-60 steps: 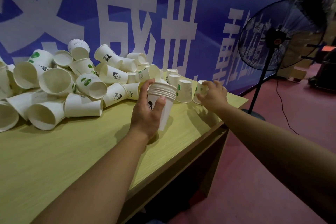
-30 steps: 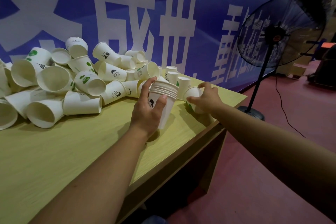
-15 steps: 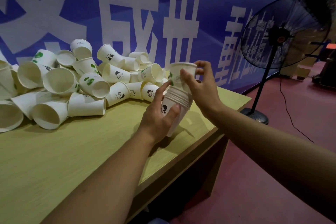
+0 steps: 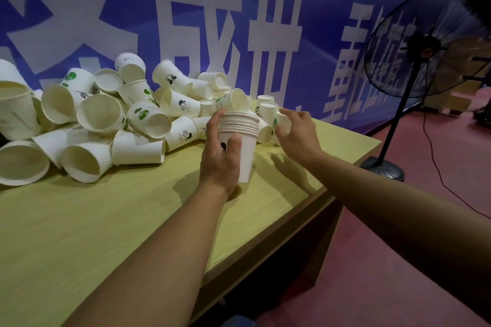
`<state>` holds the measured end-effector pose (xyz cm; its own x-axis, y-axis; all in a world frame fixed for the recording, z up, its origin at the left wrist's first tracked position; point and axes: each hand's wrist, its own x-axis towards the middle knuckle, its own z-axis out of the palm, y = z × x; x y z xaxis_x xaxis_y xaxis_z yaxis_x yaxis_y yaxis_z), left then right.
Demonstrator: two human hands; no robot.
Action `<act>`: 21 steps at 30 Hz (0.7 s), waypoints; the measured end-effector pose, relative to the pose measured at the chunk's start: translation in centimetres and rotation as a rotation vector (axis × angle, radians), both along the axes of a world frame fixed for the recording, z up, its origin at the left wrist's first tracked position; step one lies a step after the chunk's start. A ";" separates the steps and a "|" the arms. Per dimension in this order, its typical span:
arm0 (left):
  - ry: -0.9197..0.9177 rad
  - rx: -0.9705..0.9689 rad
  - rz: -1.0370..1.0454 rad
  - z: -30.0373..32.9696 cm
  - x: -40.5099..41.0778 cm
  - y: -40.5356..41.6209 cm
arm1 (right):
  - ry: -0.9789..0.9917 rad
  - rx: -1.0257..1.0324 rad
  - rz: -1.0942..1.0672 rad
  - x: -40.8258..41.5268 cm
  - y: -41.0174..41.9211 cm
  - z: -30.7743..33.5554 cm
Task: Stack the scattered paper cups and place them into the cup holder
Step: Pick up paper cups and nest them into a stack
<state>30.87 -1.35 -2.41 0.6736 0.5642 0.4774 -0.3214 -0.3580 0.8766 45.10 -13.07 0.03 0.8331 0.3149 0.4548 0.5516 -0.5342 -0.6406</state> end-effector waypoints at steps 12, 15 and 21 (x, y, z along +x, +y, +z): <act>-0.010 -0.035 -0.043 0.1 0.1 0.3 | -0.090 -0.165 -0.102 3.5 0.4 1.1; -0.002 -0.032 -0.042 0.1 0.1 0.3 | -0.124 -0.199 -0.063 3.1 -0.5 1.4; -0.001 -0.014 -0.041 0.1 -0.2 0.2 | -0.116 -0.223 0.003 1.6 -2.4 2.3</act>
<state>30.70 -1.19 -2.31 0.6960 0.5427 0.4701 -0.3367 -0.3316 0.8813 46.69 -15.48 2.33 0.7781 0.4208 0.4663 0.6165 -0.6537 -0.4389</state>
